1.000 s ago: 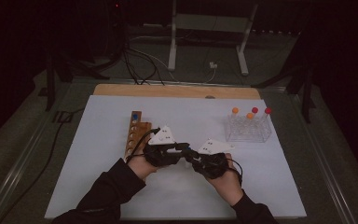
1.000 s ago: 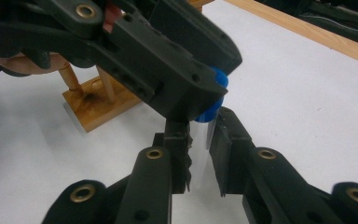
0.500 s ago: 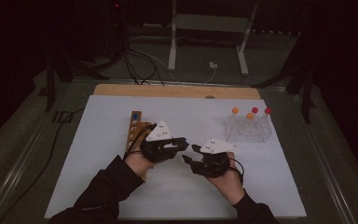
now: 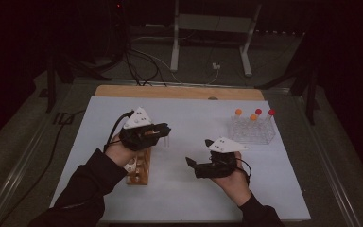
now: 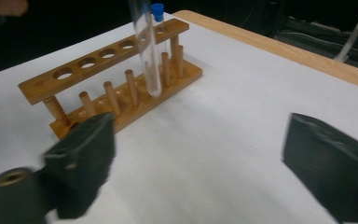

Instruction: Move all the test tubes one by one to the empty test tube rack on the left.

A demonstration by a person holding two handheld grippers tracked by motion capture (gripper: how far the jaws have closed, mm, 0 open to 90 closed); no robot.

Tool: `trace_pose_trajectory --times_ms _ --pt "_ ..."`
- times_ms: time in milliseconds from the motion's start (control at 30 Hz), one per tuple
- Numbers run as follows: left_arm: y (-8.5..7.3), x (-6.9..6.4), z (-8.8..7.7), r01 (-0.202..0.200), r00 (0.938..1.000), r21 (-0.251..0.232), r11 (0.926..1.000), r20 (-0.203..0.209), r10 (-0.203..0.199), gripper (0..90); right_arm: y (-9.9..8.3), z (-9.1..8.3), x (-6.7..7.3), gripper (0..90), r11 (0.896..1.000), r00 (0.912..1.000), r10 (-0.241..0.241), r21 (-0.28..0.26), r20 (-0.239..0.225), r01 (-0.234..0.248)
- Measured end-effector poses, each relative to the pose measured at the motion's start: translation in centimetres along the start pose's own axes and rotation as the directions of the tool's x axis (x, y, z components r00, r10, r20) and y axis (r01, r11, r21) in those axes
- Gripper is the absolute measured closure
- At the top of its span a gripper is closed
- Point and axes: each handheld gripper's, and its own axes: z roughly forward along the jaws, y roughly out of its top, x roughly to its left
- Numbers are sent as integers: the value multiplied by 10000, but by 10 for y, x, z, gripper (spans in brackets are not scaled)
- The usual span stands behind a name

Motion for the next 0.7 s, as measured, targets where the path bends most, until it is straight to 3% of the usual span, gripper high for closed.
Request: trace_pose_trajectory --times_ms 100,233,367,567,633,700 --pt "0 8 -9 95 9994 -93 9999 -319 -98 769 0 0 -1 4 10000 9999 11 92 -159 -9" --pt "0 19 -17 318 9972 -243 9992 -672 -334 769 -1 1 -1 0 9998 9996 -107 189 -254 112" --pt "0 31 -22 452 9932 -309 9985 -1058 -483 769 -1 -2 -2 0 10000 9999 -43 -74 -158 42" --pt "-3 47 -29 549 9827 -290 9981 -1755 -592 768 -1 -3 -2 0 9998 9998 -133 -119 -143 132" --pt "-6 54 -32 748 9783 -386 9964 -1908 -809 769 -1 -4 -2 0 9997 9998 -148 -187 -159 145" --pt "-9 61 -34 906 9697 -468 9948 -2235 -988 768 -1 -5 -3 0 9996 9998 -61 -291 -175 55"
